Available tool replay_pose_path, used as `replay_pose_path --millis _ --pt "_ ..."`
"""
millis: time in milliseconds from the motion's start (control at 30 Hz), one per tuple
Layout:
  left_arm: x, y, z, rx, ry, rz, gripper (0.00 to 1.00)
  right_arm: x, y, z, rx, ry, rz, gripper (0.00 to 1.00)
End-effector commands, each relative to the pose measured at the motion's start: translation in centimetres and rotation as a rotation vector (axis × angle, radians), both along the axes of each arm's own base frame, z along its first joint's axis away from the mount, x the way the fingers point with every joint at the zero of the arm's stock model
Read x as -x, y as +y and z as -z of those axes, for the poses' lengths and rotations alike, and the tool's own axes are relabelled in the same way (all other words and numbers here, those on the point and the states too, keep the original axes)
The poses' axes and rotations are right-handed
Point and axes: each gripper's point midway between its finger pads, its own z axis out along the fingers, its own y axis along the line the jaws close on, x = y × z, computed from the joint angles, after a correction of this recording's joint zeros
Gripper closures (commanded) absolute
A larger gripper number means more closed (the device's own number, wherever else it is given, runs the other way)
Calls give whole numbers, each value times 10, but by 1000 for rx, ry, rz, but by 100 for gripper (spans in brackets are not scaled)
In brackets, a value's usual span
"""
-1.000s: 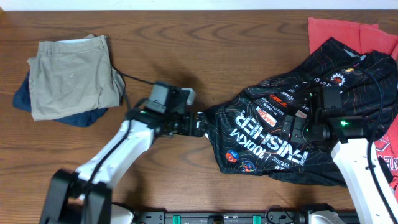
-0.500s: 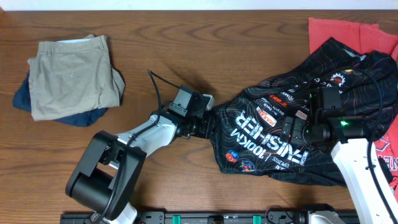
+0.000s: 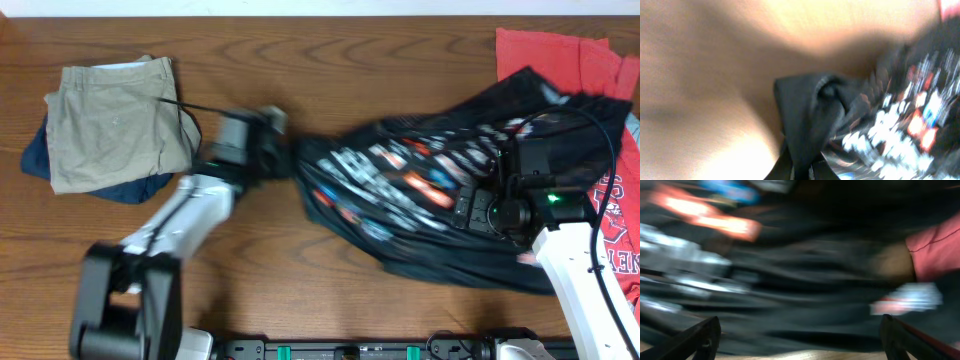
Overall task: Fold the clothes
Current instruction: 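Grasp the jersey's left edge with the left gripper and spread it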
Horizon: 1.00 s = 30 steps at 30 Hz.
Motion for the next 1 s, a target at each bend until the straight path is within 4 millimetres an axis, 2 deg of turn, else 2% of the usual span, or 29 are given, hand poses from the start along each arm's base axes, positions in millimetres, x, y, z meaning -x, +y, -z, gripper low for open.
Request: replay_pose_path --millis 0,33,67,100,167,267,333,467,633,733,900,967 --pt "-45 75 -60 -44 -169 -205 89 -2 -9 -3 16 -22 41 1" --pt "-51 89 -69 -39 -186 -243 60 -3 -9 -3 16 -25 41 1" --pt "-55 103 -76 -24 -194 -290 18 -4 -9 -4 15 -29 40 1" --pt "-57 111 -80 -6 -194 -316 2 -4 -9 -4 15 -32 41 1" --pt "-53 112 -79 43 -168 -308 2 -5 -9 -4 15 -35 41 1" --pt "-30 93 -62 109 -34 -240 2 -5 -9 -4 15 -35 41 1" --pt "-6 73 -47 152 92 -185 2 -6 -9 -4 15 -36 41 1" --pt "55 31 -21 166 376 -91 2 -6 -9 -4 15 -39 40 1" --pt "118 -14 -5 112 599 33 2 -6 -9 -4 15 -39 40 1" --pt "141 -40 0 88 655 85 2 -6 -9 -4 15 -39 41 1" --pt "167 -79 17 104 769 7 2 -5 -8 -4 12 -33 40 1" --pt "173 -88 27 95 782 -31 2 -4 -8 -4 12 -29 40 1"
